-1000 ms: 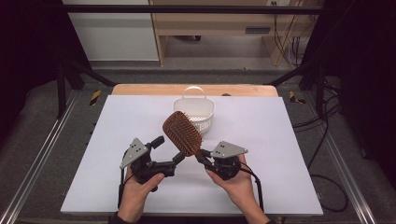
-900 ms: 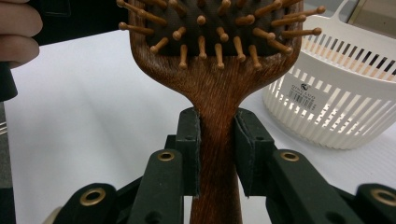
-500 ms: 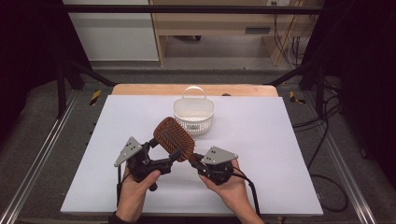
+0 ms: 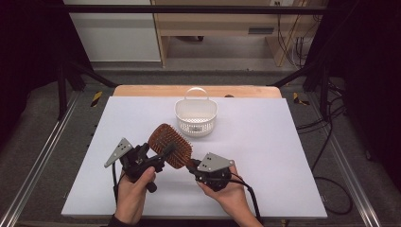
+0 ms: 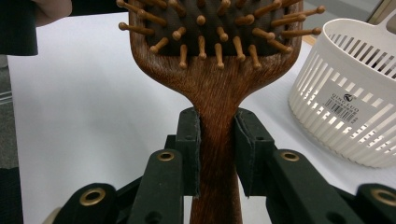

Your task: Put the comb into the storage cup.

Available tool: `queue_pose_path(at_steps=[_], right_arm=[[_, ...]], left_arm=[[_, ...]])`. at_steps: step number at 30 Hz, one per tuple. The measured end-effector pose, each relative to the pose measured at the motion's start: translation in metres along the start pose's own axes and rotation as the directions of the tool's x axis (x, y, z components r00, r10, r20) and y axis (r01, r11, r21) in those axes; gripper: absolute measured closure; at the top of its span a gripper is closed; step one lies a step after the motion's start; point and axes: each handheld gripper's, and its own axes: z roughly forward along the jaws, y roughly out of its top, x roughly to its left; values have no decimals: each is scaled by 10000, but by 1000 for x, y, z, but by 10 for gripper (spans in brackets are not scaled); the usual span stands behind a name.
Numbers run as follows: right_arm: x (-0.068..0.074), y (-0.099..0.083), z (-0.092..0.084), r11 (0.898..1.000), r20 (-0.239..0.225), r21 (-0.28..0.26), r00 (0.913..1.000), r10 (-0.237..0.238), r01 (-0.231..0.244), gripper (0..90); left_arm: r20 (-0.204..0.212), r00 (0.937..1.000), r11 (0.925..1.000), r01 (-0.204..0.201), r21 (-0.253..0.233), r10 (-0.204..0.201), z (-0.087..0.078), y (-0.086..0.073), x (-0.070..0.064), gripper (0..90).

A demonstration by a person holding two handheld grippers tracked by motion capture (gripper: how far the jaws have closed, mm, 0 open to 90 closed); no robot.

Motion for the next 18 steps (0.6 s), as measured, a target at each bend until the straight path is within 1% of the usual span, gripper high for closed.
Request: queue_pose_path(at_steps=[2, 4, 7, 9, 12, 13, 15, 16, 18], right_arm=[[1, 0, 0, 10000, -5, -34, 10000, 2, -2, 731], [2, 1, 0, 10000, -1, -45, 10000, -54, 54, 731], [4, 1, 0, 9999, -11, -28, 9999, -124, 124, 731], [5, 1, 2, 9999, -65, -49, 9999, -107, 107, 731], [5, 1, 2, 9999, -117, -75, 9999, -80, 79, 731], [5, 1, 2, 9999, -129, -88, 9999, -83, 82, 730], [6, 1, 2, 10000, -203, -90, 9998, -44, 42, 730], [6, 1, 3, 9999, -180, -75, 9998, -69, 68, 730], [7, 0, 4, 10000, -197, -30, 9998, -88, 88, 729]], left_arm=[[-73, 9999, 9999, 103, 87, -103, 0, 0, 1, 267], [78, 9993, 9993, 364, 27, -365, 0, -1, 3, 290], [201, 9989, 9990, 433, 121, -435, 1, -1, 4, 320], [101, 9985, 9985, 530, 106, -531, 0, -1, 4, 348], [231, 9957, 9960, 894, 54, -895, -2, -1, 7, 391], [276, 9951, 9955, 951, 25, -951, -2, -1, 7, 400], [327, 9953, 9958, 912, 62, -913, -3, -1, 8, 421], [396, 9945, 9953, 962, 92, -965, -4, 0, 8, 438], [378, 9935, 9941, 1073, 124, -1077, -4, 0, 7, 469]])
